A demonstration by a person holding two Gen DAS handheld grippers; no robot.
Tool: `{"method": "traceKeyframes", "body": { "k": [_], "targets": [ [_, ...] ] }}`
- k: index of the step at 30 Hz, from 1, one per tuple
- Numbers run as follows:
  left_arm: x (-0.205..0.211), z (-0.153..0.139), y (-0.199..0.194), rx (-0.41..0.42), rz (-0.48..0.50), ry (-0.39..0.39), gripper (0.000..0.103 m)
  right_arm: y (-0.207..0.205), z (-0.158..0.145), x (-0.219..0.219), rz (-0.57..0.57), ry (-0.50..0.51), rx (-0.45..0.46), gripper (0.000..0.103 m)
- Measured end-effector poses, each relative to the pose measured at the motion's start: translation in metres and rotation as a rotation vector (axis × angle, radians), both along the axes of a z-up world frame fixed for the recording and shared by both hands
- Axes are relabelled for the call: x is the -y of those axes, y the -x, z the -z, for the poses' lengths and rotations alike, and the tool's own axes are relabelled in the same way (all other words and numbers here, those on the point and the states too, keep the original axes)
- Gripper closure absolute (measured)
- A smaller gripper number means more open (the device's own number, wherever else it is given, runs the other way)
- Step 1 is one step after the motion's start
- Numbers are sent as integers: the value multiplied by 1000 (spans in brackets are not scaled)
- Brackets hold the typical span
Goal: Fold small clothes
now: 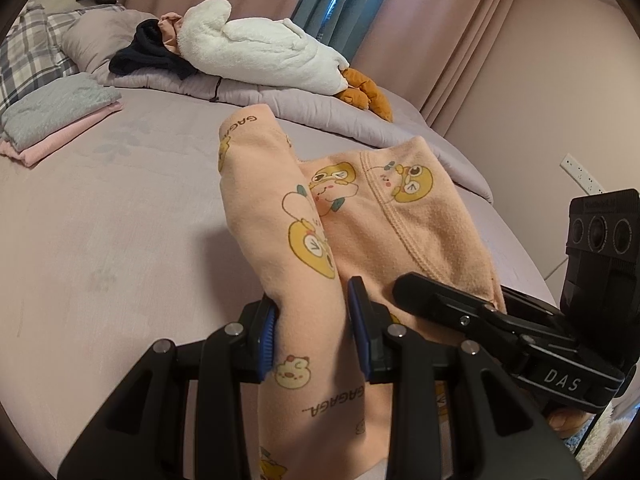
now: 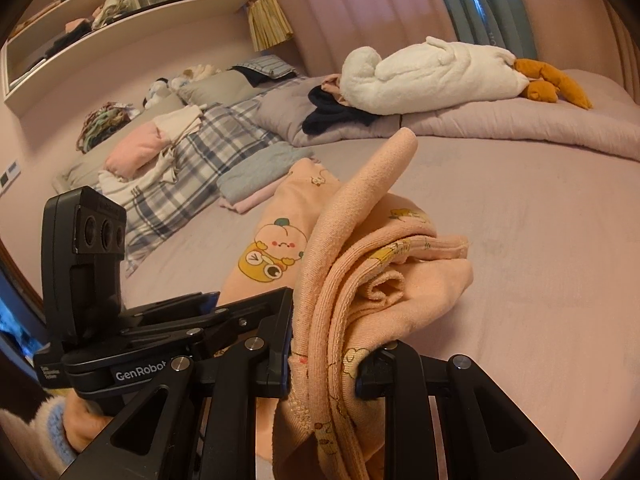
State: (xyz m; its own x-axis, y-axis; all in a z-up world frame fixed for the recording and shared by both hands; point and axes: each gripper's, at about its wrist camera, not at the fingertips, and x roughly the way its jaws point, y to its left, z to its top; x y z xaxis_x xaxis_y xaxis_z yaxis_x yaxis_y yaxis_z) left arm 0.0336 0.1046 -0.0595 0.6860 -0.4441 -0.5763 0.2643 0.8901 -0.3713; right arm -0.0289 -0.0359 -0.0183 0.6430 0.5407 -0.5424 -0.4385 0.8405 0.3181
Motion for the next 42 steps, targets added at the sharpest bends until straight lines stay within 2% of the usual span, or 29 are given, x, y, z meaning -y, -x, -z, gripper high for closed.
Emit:
{"method": "traceKeyframes", "body": {
  "k": [21,32,42],
  "targets": [
    [7,1,-70,3,43,-36,73,-60,5,15,33,-8,14,79],
    [12,13,-98,-26,58,-33,73,-79,15,24,48,-15,-16,79],
    [17,17,-120,-19,63,-49,73,-94,17,25,55,-9,-15,79]
  ]
}}
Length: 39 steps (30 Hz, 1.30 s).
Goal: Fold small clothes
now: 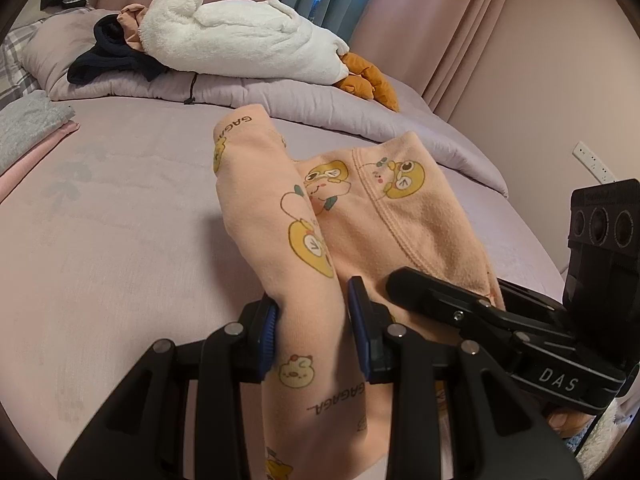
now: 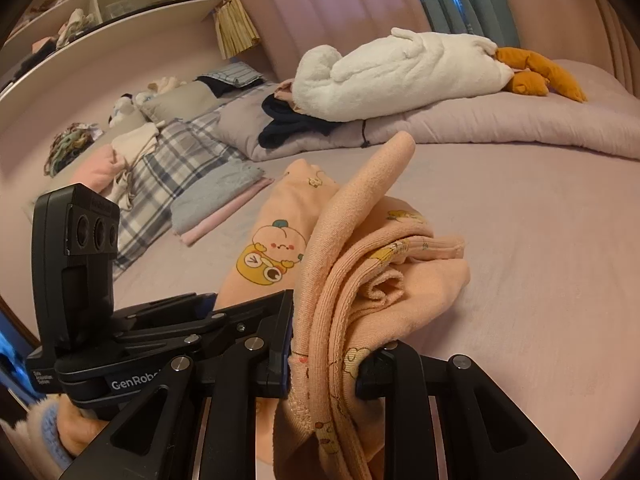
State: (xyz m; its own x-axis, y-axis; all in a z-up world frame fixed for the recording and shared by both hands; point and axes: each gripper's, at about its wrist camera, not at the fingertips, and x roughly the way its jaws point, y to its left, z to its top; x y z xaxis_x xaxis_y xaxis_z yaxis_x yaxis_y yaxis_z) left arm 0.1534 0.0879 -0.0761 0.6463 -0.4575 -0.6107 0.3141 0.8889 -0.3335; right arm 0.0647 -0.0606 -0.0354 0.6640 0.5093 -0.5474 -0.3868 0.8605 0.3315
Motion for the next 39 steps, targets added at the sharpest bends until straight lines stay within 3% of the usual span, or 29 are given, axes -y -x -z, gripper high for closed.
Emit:
{"method": "traceKeyframes", "body": {
  "k": [39],
  "targets": [
    [5,32,-50,-110,5,-42,73,-47,30,9,24,-24,-111,79]
  ]
}}
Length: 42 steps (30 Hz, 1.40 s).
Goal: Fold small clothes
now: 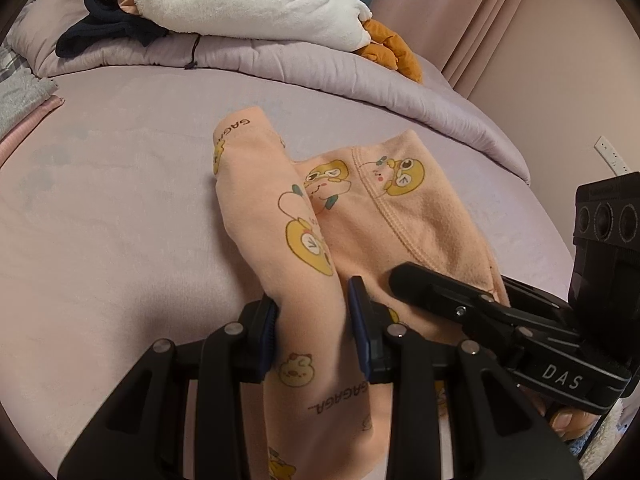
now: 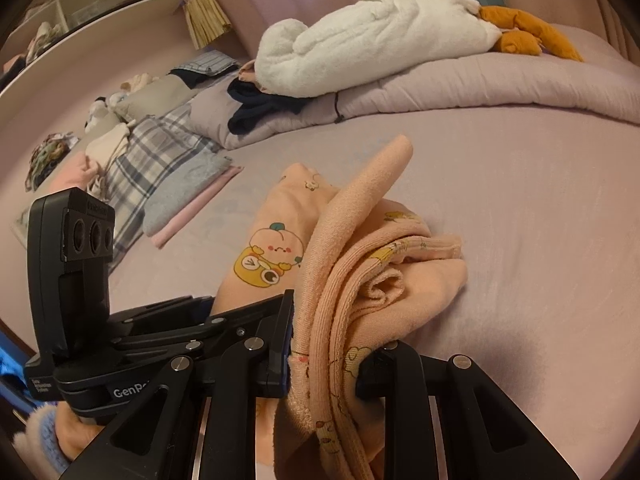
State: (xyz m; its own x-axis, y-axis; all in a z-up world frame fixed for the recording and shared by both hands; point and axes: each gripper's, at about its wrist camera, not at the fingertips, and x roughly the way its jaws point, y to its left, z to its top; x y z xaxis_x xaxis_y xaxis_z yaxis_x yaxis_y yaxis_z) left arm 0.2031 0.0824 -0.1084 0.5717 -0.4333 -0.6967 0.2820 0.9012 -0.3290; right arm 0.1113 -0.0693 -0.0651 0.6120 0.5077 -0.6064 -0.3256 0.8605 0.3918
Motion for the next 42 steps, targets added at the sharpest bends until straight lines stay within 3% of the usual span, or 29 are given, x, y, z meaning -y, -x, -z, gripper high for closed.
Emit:
{"method": "traceKeyframes", "body": {
  "k": [15,30,37,42],
  "targets": [
    [-7,11,-6,-46,-30,-2,69,-13,12,22,39,-85,-88,79],
    [-10,19,-9,-67,-49,-47,63,-18,29,41,99,-109,-179,79],
    [-12,20,-10,-71,-70,-84,48,-22,33,42,112,-83,-207,78],
    [-11,21,-10,-68,-81,-110,44,-22,30,40,121,-37,-200,72]
  ]
}}
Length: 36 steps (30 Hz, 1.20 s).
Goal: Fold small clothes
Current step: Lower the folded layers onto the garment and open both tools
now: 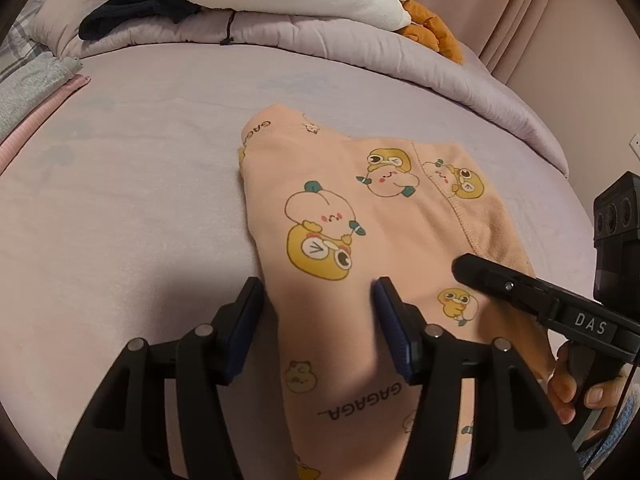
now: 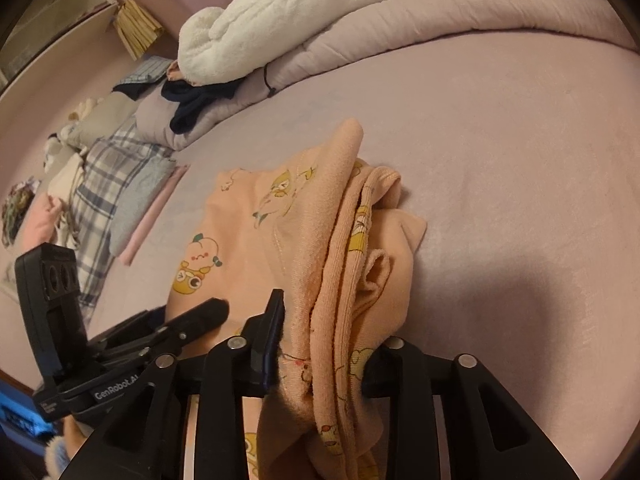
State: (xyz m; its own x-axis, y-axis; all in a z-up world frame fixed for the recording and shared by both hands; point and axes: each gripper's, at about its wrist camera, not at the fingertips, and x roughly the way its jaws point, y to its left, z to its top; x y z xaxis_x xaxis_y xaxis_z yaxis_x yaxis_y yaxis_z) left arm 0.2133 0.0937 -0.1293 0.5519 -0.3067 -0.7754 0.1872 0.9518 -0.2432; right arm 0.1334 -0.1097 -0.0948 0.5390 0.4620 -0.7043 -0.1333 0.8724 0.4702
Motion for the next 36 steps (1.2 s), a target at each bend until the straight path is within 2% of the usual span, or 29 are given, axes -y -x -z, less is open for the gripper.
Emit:
{"method": "traceKeyframes", "body": {
  "k": [7,19,31,36],
  "targets": [
    [1,-2,4,13,-7,-41,39,0,0,3,13,-5,-6,70],
    [-1,-6,27,27,-27,-74,38,20,-13,8,13,42,28,70],
    [2,7,56,-3,-13,-103,37,40,-12,-3,-20,145,18,64],
    [3,9,65,-1,-10,-116,35,49,1,-7,-42,188,-21,64]
  ]
}}
